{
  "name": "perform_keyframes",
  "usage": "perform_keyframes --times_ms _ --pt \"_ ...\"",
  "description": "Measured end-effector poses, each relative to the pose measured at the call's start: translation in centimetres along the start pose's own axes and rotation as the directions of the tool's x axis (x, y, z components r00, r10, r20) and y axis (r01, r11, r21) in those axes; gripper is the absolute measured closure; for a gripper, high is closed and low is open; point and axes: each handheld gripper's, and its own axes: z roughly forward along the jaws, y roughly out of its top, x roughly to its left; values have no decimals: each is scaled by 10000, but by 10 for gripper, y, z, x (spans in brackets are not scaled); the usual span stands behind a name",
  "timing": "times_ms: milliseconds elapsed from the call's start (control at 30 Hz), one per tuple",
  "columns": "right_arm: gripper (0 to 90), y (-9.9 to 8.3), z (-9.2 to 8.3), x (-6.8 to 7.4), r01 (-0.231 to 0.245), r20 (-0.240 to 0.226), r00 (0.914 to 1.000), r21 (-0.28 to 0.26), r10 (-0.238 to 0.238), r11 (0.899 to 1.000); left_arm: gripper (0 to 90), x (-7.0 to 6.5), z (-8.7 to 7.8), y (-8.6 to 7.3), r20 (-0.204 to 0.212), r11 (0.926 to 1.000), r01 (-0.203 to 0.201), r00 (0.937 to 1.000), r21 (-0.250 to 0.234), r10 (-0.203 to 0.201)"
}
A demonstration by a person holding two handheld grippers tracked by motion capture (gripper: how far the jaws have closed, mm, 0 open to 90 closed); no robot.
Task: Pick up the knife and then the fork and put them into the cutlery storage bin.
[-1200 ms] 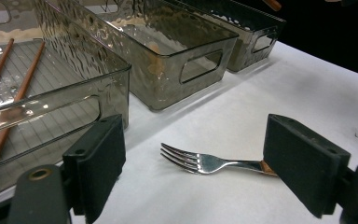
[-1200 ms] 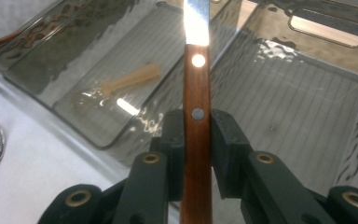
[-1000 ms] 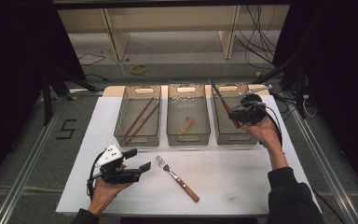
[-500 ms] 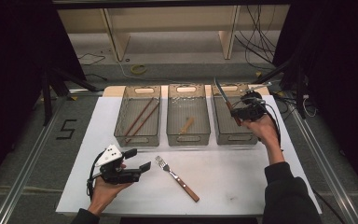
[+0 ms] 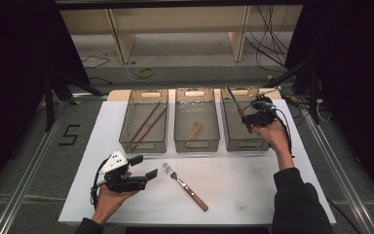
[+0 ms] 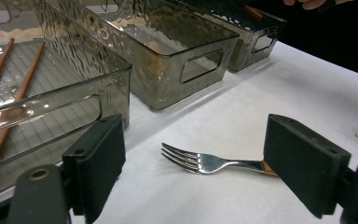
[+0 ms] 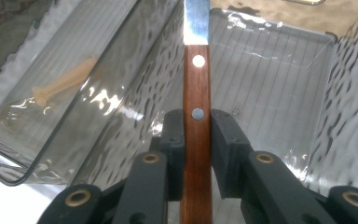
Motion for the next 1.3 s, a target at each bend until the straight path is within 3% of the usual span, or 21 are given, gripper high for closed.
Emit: perform_keyframes --times_ms 633,667,800,967,1100,1200,1300 --pt "761 -4 14 1 -398 262 9989 713 380 9967 200 0 0 0 13 10000 -16 10000 19 16" --pt "750 -4 15 0 -504 226 9986 825 487 9953 200 0 0 0 10 10000 11 10000 10 -11" --pt "510 -3 12 0 -658 -12 9978 594 660 9961 200 0 -1 0 21 10000 36 10000 8 -36" --pt "461 -2 -2 10 -103 -254 9996 62 104 9999 200 0 -1 0 10 10000 52 10000 -9 -52" --pt "424 -5 -15 29 469 -650 9967 -194 -481 9987 199 0 -1 0 3 10000 62 10000 -14 -62" --pt "390 -10 -26 47 1015 -1006 9892 -570 -1068 9932 199 0 -1 0 72 9999 123 9999 -37 -123" --pt "378 -18 -35 63 1344 -1658 9754 -763 -1455 9880 199 0 -1 0 93 9999 134 9999 -31 -133"
